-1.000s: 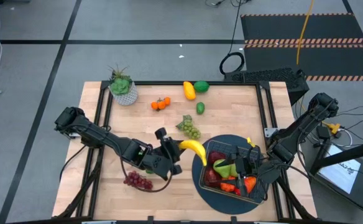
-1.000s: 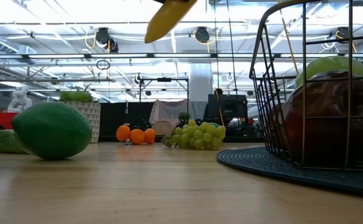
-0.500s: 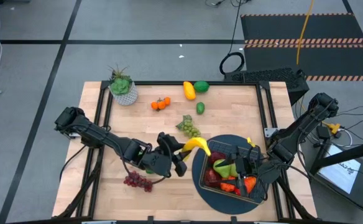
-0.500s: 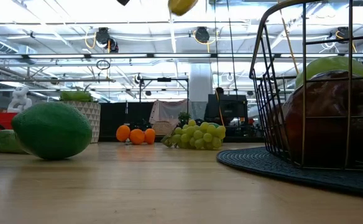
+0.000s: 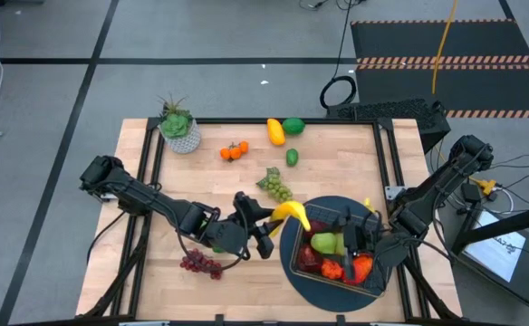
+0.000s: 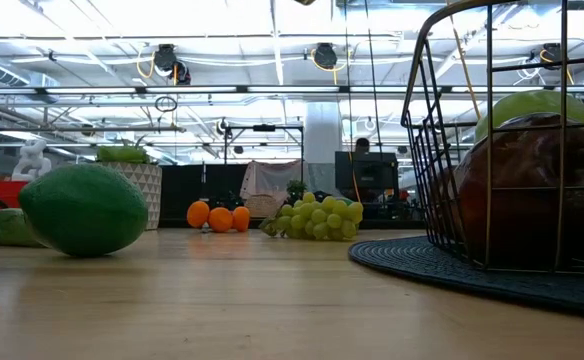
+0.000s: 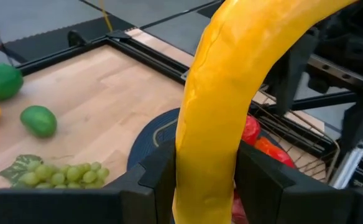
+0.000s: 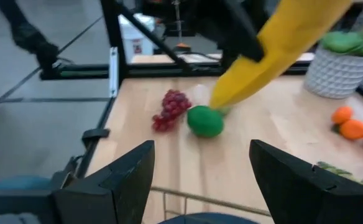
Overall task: Build produce basket
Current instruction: Put the banana into the gold wire basket
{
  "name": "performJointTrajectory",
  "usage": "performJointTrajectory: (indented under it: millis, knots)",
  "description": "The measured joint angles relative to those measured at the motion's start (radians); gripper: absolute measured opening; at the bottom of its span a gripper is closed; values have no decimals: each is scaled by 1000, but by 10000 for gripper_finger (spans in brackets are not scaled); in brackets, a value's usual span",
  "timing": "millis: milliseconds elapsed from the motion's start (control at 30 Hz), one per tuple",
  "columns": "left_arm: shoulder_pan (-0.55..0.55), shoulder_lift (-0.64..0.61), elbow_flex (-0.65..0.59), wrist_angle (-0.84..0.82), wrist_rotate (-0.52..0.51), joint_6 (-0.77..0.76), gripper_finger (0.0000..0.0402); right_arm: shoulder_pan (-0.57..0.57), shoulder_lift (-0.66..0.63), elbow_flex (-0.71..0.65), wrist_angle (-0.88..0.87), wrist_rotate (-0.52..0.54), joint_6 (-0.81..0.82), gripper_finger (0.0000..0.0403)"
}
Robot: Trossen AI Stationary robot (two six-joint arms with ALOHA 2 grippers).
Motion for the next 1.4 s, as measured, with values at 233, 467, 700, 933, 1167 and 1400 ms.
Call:
performJointTrajectory:
  millis: [233, 467, 700, 933, 1167, 1400]
  knots:
    - [1, 0, 0, 81, 62, 96, 143, -2, 0, 0, 55, 45, -25, 255]
    - [6, 0, 0, 169, 155, 170, 143, -2, 0, 0, 172, 43, -131, 255]
    - [3, 0, 0, 191, 194, 178, 143, -2, 0, 0, 263, 45, -229, 255]
    - [-2, 0, 0, 216, 196, 204, 143, -2, -2, 0, 302, 45, -284, 255]
    - [-6, 0, 0, 241, 196, 275, 143, -2, -44, 0, 301, 45, -285, 255]
    - [-6, 0, 0, 274, 196, 338, 143, -2, -68, 0, 294, 45, -332, 255]
